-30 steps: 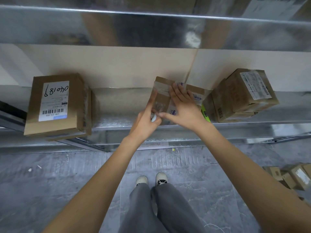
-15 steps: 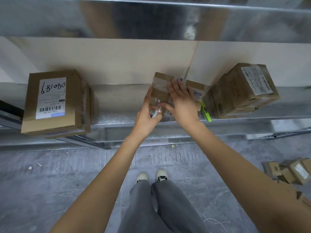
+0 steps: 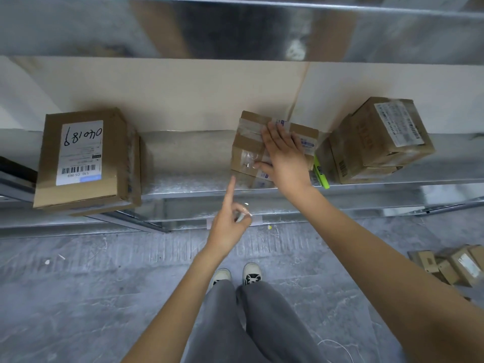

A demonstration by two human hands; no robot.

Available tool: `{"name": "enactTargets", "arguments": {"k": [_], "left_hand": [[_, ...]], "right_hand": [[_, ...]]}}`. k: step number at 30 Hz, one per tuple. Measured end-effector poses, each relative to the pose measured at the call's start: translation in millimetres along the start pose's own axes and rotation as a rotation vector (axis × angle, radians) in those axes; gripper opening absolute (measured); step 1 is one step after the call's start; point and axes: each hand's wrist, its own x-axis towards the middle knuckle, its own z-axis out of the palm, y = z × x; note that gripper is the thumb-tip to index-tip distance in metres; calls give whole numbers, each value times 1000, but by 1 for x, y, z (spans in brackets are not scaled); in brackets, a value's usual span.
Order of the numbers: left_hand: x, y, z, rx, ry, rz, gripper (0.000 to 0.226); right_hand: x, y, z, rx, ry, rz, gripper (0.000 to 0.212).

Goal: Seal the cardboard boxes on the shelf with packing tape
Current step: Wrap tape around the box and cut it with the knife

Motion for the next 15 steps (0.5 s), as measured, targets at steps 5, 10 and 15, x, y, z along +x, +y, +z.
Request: {"name": "enactTargets", "arguments": {"k": [5, 10, 15], "left_hand": [[-6, 1, -24, 48, 310, -11, 74], [19, 23, -75, 353, 383, 170, 78], [61, 26, -108, 839, 189, 247, 84]], "right_hand": [[-2, -2, -1, -24, -16, -9, 94], [-3, 1, -3, -20, -20, -10, 94], [6, 9, -18, 10, -104, -25, 87]]}}
